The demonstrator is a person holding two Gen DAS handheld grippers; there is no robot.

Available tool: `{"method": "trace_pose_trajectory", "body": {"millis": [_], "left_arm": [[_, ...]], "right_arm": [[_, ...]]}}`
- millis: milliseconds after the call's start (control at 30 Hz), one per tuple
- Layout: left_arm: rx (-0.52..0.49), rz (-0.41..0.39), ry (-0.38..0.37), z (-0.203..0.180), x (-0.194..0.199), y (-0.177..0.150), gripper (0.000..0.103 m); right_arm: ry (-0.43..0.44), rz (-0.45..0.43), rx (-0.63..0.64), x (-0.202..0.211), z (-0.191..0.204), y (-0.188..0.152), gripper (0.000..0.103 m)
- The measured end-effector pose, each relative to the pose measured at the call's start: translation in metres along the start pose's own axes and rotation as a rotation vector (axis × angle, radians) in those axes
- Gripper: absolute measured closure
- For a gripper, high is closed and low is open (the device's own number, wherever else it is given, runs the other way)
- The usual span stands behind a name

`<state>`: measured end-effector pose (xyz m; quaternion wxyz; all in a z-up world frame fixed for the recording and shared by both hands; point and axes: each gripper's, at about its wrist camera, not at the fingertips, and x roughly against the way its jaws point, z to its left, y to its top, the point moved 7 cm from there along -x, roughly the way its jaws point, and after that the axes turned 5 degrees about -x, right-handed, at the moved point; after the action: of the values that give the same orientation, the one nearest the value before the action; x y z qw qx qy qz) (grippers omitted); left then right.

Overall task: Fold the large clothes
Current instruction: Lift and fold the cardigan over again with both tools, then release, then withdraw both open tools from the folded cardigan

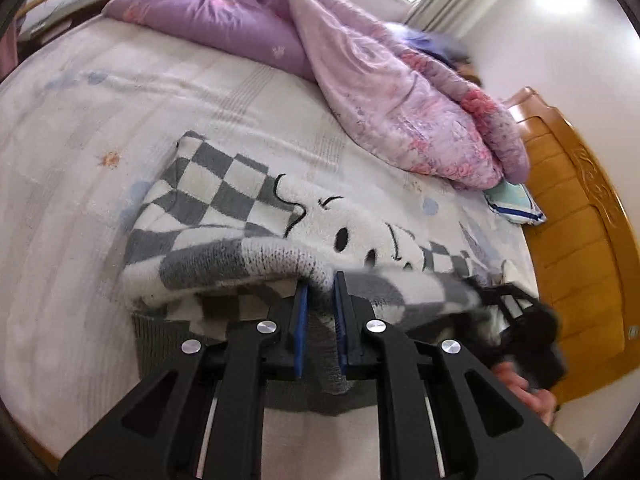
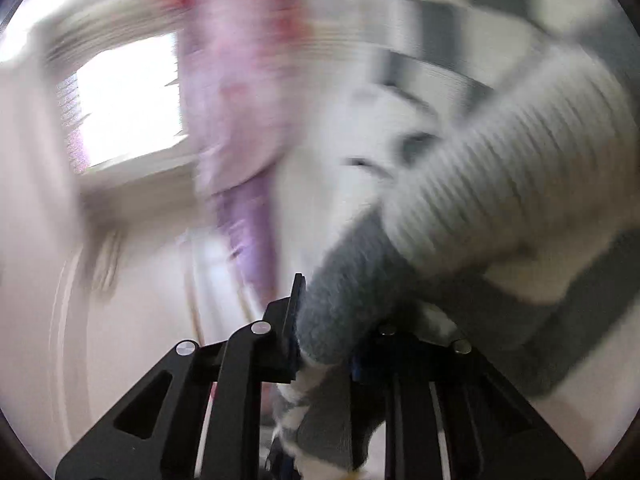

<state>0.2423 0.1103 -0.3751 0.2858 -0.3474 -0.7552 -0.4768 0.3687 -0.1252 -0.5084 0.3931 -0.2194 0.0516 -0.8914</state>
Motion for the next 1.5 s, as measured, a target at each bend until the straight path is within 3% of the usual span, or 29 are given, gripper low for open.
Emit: {"method": "trace_pose_trajectory", "body": {"millis": [33,100,133,167,200,233,300,333,400,500,533,567,600,667,767,833,900,967,1000,1033,1067,1100,1133,1167,1200,1300,1333,1367,1500], "left_arm": [[-0.002,0.022,0.021,0.012,-0.009,-0.018,0.088],[0.058,0.209,0.101,0.05,-0.046,-0.079,0.088],[0.122,0.389,0.146,0.07,-0.067,-0.12,0.087],[0.16,0.444,0.152,0.077,-0.071,-0.136,0.087],[0.229,0.393,0.123,0.079,-0.061,-0.137,0.08],[0.264,0.371,0.116,0.078,-0.054,-0.132,0.06],[0.366,0.391,0.111,0.072,-0.042,-0.123,0.028],[0.422,0.395,0.073,0.067,-0.04,-0.12,0.025],[0.546,0.422,-0.001,0.057,-0.044,-0.118,0.021],[0.686,0.492,0.003,0.057,-0.072,-0.128,0.027],[0.733,0.501,0.011,0.06,-0.085,-0.131,0.064],[0.728,0.53,0.051,0.062,-0.09,-0.131,0.084],[0.697,0.564,0.094,0.062,-0.094,-0.127,0.089],[0.591,0.416,0.026,0.045,-0.081,-0.08,0.092],[0.325,0.232,0.034,0.018,-0.056,-0.008,0.092],[0.213,0.037,-0.035,0.004,-0.043,0.046,0.092],[0.098,-0.129,-0.094,-0.008,-0.035,0.075,0.092],[-0.035,-0.253,-0.14,-0.017,-0.03,0.074,0.092],[-0.072,-0.286,-0.124,-0.01,-0.036,0.055,0.091],[-0.053,-0.254,-0.102,0.003,-0.051,0.029,0.091],[-0.015,-0.186,-0.078,0.015,-0.066,0.007,0.091],[0.074,-0.004,-0.02,0.041,-0.091,-0.04,0.091],[0.11,0.049,-0.011,0.052,-0.091,-0.063,0.088],[0.143,0.048,-0.027,0.056,-0.085,-0.081,0.088],[0.176,0.064,-0.022,0.058,-0.075,-0.096,0.082],[0.266,0.199,0.055,0.06,-0.061,-0.114,0.046],[0.288,0.262,0.081,0.058,-0.058,-0.117,0.041],[0.294,0.311,0.105,0.057,-0.054,-0.117,0.041],[0.384,0.391,0.11,0.052,-0.035,-0.105,0.041]], "right_arm": [[-0.026,0.024,0.133,0.006,-0.007,-0.012,0.087],[-0.252,0.099,0.249,0.0,-0.056,-0.034,0.084],[-0.406,0.165,0.183,-0.002,-0.104,-0.045,0.081],[-0.482,0.203,0.031,0.002,-0.147,-0.054,0.08],[-0.403,0.177,-0.146,0.011,-0.166,-0.06,0.073],[-0.376,0.145,-0.228,0.017,-0.169,-0.062,0.059],[-0.409,0.116,-0.238,0.024,-0.158,-0.066,0.044],[-0.42,0.116,-0.227,0.023,-0.152,-0.067,0.033],[-0.484,0.096,-0.208,0.019,-0.14,-0.064,0.031],[-0.493,0.035,-0.229,0.011,-0.126,-0.043,0.031],[-0.514,0.012,-0.242,0.012,-0.125,-0.034,0.03],[-0.532,-0.001,-0.245,0.005,-0.124,-0.03,0.034],[-0.552,-0.008,-0.241,-0.001,-0.12,-0.022,0.043],[-0.522,0.004,-0.223,-0.011,-0.103,-0.008,0.081],[-0.395,0.009,-0.102,-0.027,-0.054,0.007,0.087],[-0.201,-0.015,-0.051,-0.042,-0.014,0.024,0.088],[0.123,-0.047,0.013,-0.044,0.026,0.042,0.088],[0.272,-0.063,0.174,-0.044,0.044,0.043,0.089],[0.276,-0.068,0.277,-0.047,0.041,0.04,0.09],[0.206,-0.056,0.34,-0.051,0.015,0.03,0.09],[0.122,-0.003,0.299,-0.06,-0.022,0.023,0.09],[-0.014,0.059,0.196,-0.066,-0.075,0.016,0.088],[-0.131,0.083,0.114,-0.062,-0.115,0.01,0.092],[-0.189,0.089,0.021,-0.055,-0.148,0.001,0.092],[-0.139,0.066,-0.071,-0.044,-0.159,-0.006,0.091],[-0.23,0.021,-0.137,-0.041,-0.148,-0.015,0.064],[-0.296,0.038,-0.143,-0.047,-0.14,-0.02,0.038],[-0.342,0.061,-0.148,-0.048,-0.136,-0.022,0.033],[-0.468,0.094,-0.114,-0.069,-0.101,-0.035,0.033]]}}
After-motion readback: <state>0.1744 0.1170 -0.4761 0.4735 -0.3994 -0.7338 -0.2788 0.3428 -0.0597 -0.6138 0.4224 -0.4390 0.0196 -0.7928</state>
